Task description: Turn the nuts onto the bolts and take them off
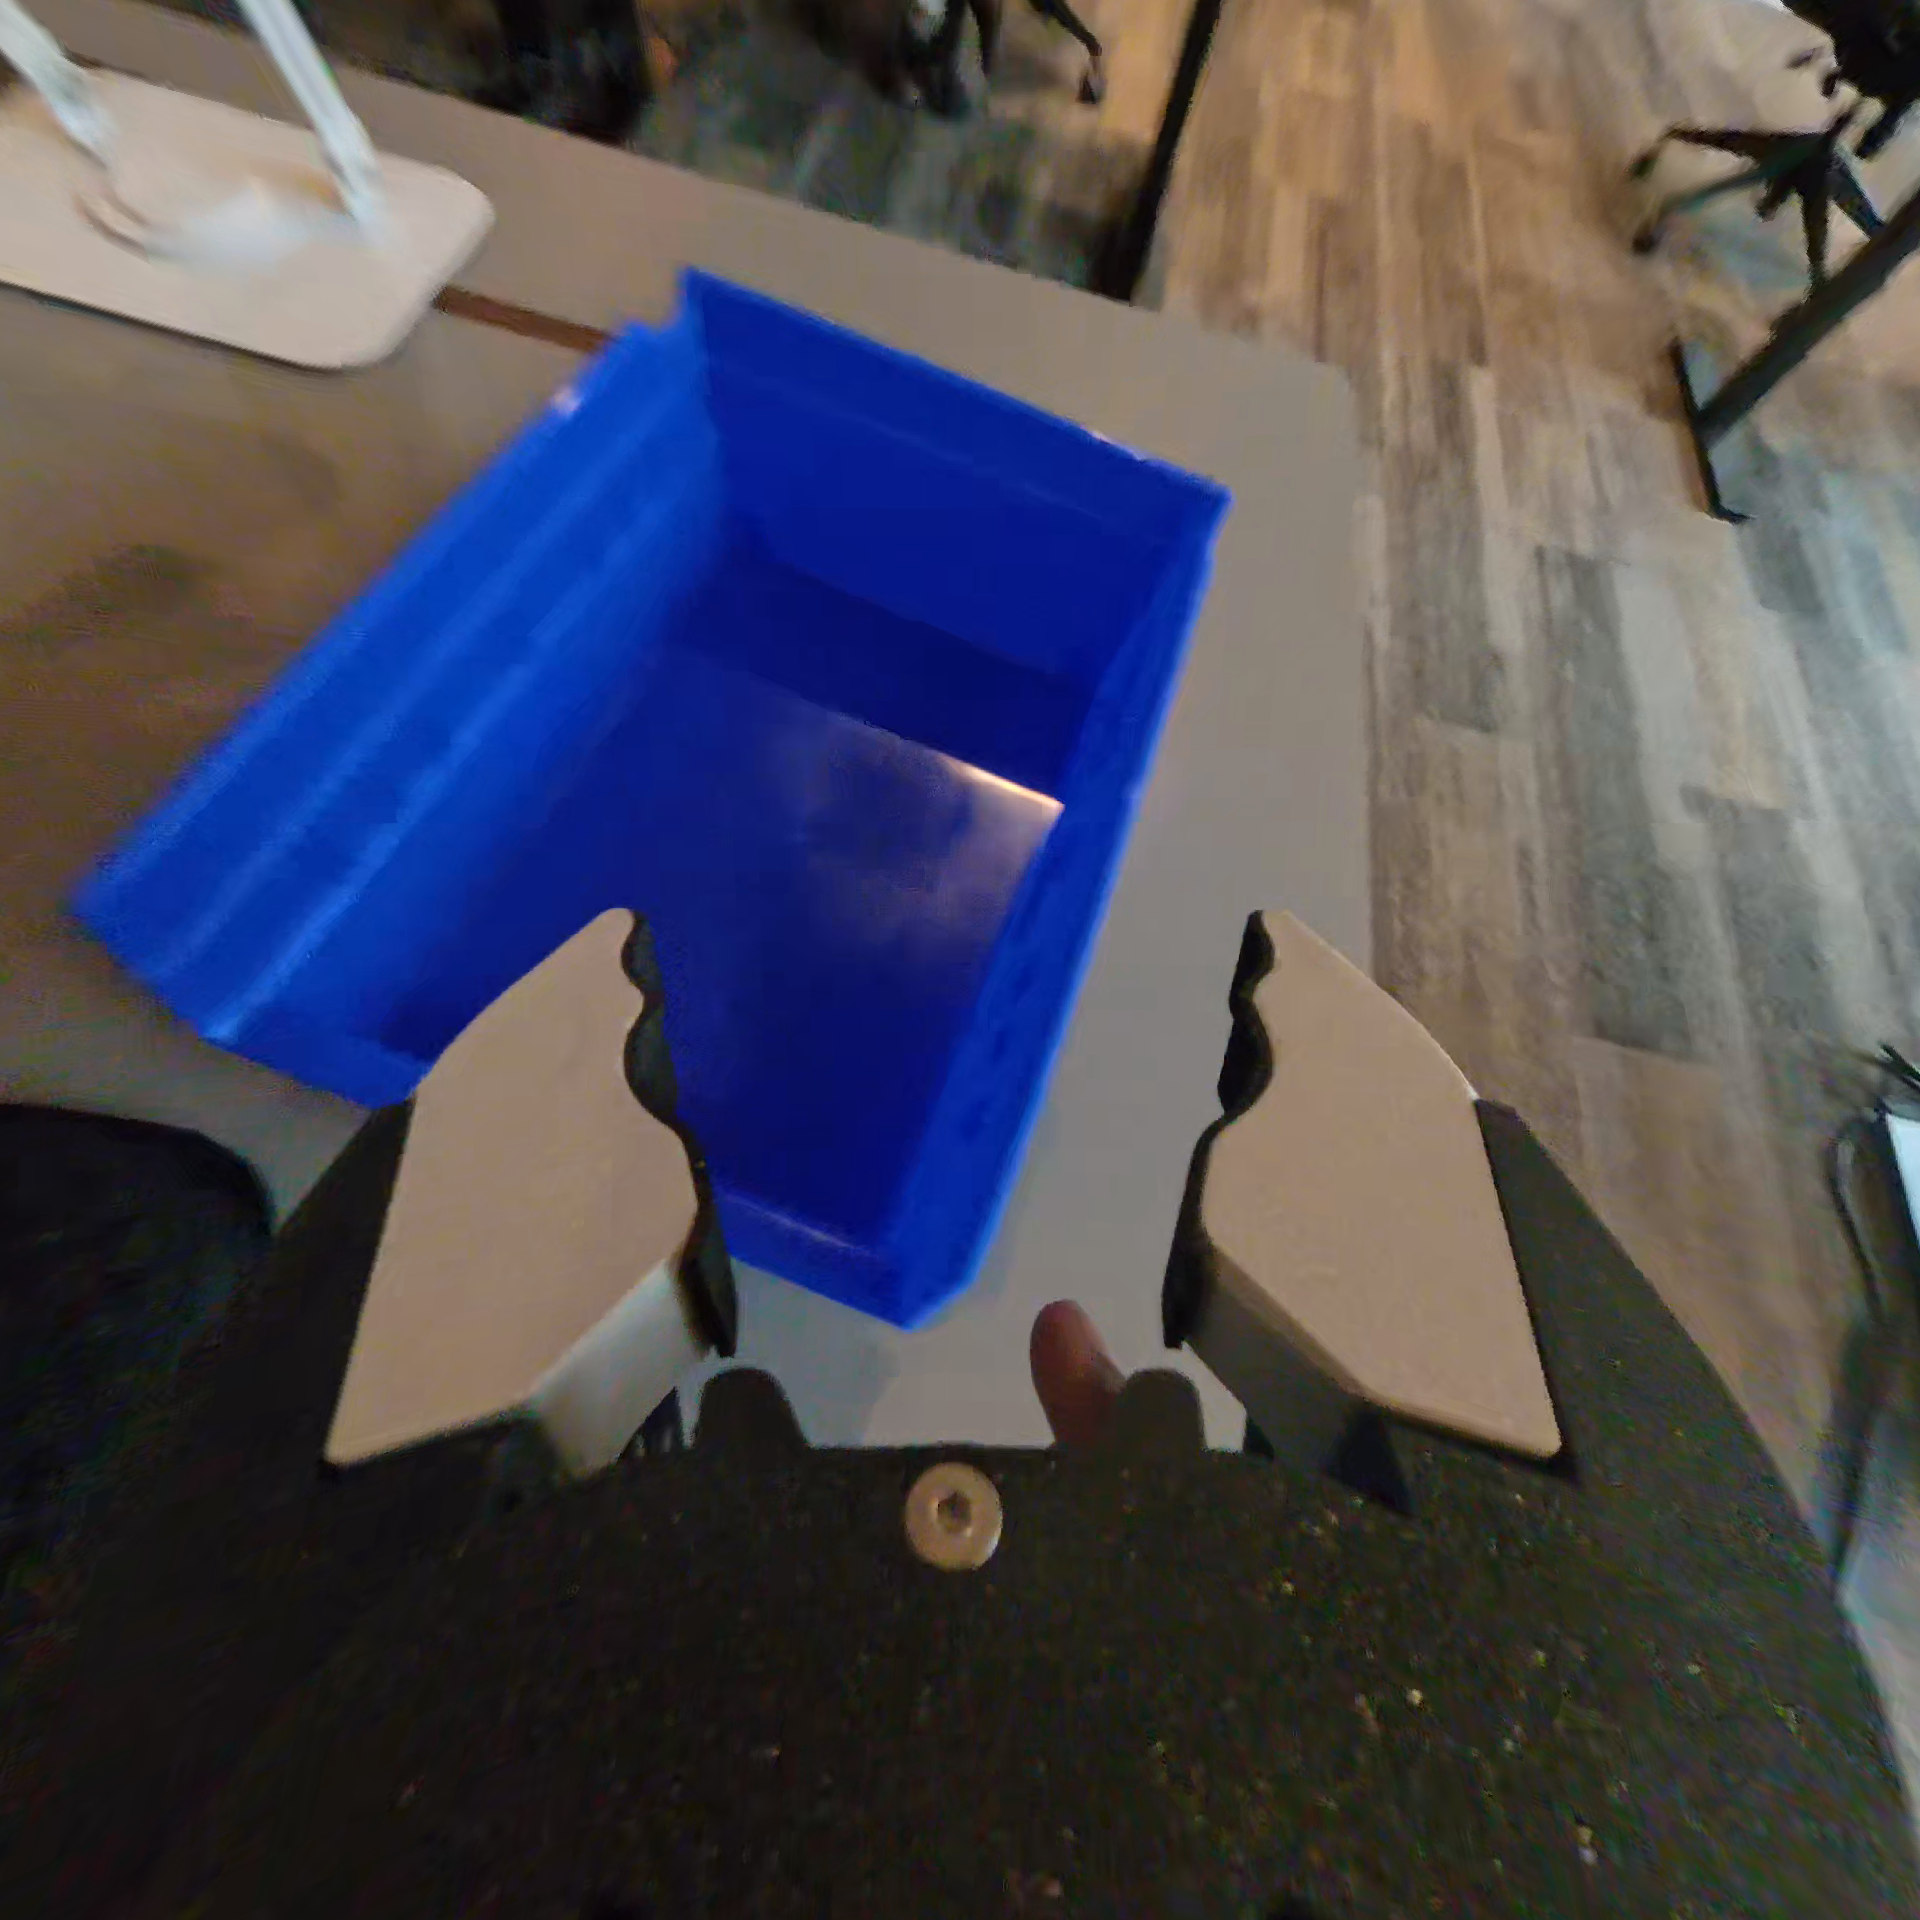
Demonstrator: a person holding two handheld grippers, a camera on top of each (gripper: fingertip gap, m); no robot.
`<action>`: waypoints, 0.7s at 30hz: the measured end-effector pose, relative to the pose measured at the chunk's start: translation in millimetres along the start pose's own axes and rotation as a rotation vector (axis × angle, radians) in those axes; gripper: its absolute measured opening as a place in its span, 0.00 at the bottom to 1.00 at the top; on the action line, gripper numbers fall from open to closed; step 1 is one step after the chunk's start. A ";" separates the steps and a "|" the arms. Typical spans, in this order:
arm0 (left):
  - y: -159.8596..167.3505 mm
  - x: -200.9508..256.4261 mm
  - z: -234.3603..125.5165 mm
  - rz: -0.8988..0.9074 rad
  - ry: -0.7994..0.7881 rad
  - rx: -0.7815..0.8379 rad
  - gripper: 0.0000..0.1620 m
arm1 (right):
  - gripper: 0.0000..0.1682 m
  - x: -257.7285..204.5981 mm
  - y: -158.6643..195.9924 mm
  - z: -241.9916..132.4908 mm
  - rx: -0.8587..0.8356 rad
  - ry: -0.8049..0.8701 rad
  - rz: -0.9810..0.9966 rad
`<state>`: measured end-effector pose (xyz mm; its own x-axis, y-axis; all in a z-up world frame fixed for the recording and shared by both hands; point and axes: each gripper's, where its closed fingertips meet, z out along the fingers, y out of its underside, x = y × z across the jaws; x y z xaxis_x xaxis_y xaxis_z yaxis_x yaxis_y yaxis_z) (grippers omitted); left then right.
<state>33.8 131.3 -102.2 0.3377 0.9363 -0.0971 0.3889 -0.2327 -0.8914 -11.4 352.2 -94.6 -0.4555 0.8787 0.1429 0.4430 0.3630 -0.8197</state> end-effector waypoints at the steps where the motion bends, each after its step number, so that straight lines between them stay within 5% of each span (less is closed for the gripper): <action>1: -3.0 -9.0 -9.0 0.003 -0.014 0.021 0.19 | 0.62 -11.9 -5.0 -0.8 0.012 -0.026 -0.009; 16: 9.2 -163.9 -135.5 0.002 -0.241 0.191 0.28 | 0.68 -173.8 -55.3 38.2 0.066 -0.258 -0.181; 21: 15.4 -212.3 -177.1 -0.053 -0.274 0.293 0.40 | 0.71 -213.7 -67.8 41.2 0.101 -0.317 -0.144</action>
<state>119.9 -117.7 -16.9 0.0676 0.9897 -0.1263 0.1260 -0.1341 -0.9829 24.1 127.0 -92.4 -0.7314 0.6753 0.0950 0.2853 0.4295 -0.8568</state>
